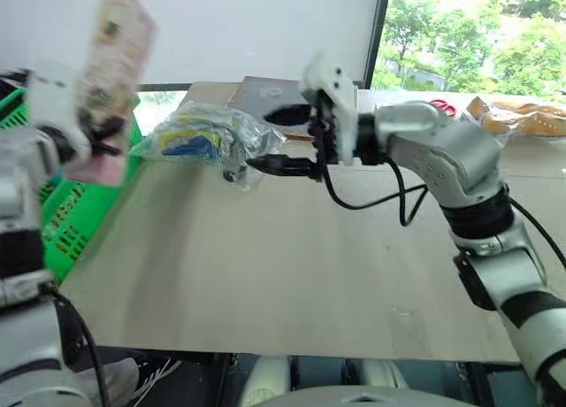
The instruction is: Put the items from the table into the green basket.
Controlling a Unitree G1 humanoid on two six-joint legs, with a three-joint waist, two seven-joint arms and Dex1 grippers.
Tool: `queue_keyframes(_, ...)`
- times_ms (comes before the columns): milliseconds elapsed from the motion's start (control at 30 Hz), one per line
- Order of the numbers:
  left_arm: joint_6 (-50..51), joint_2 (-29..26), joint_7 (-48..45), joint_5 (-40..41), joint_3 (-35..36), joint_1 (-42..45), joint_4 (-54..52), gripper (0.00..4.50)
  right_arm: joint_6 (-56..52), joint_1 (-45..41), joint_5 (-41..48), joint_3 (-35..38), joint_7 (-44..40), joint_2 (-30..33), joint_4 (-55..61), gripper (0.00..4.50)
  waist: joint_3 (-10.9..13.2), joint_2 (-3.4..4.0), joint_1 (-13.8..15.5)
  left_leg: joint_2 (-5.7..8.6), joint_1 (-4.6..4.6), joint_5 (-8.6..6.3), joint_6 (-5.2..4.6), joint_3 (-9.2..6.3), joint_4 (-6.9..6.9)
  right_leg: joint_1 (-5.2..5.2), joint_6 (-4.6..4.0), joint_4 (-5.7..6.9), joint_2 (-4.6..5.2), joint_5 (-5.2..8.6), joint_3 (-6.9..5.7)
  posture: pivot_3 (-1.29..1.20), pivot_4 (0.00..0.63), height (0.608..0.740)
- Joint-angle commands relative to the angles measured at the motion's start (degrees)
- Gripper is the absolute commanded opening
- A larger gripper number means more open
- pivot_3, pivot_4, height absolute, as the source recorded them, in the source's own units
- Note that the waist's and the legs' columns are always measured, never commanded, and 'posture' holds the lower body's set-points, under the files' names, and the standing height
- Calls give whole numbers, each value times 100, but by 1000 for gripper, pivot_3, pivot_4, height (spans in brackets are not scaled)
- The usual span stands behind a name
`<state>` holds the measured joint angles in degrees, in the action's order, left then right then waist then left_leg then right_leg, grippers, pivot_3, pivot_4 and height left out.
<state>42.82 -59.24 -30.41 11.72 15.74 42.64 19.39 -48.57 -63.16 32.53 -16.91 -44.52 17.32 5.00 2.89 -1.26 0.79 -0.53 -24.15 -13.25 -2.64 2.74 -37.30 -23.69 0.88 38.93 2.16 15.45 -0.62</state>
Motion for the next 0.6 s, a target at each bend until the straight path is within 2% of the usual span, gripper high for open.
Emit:
queue_keyframes(33,-1421,-460,219,-557,-90,801,1446,1091,-41,-326,163,427,117,-328,-16,4500,-10,-14,-5,0,0,0,0,-2,1,-1,-1,0,0,0,-3,91,0,740)
queue_keyframes(233,-2918,-705,224,-1399,-800,1575,3789,1091,-80,-384,229,687,303,-591,154,4500,-26,-37,-1,13,-1,-1,1,1,7,0,0,-3,20,-1,-11,46,0,740)
queue_keyframes(400,-3681,-748,479,-1819,-1060,1774,4969,1091,-141,-337,261,808,462,-685,345,4500,-56,-85,-69,12,-11,-1,1,-8,6,-7,0,-1,22,-1,-18,12,0,740)
queue_keyframes(433,-3732,-756,422,-1829,-1062,1714,5105,1758,-152,-317,258,809,481,-684,382,4500,-57,-86,-98,12,-12,-1,1,-8,6,-8,0,0,27,-1,-19,12,0,740)
queue_keyframes(567,-4001,-792,810,-1888,-1014,1624,5344,3477,-189,-238,246,810,553,-654,529,4500,-69,-104,-244,14,-56,0,3,-7,1,-52,0,5,38,-2,-21,0,0,740)
queue_keyframes(600,-4042,-781,916,-1842,-951,1655,5336,4112,-205,-212,252,815,562,-640,569,4500,-72,-108,-268,14,-62,0,3,-7,1,-58,0,6,38,-2,-21,4,0,740)
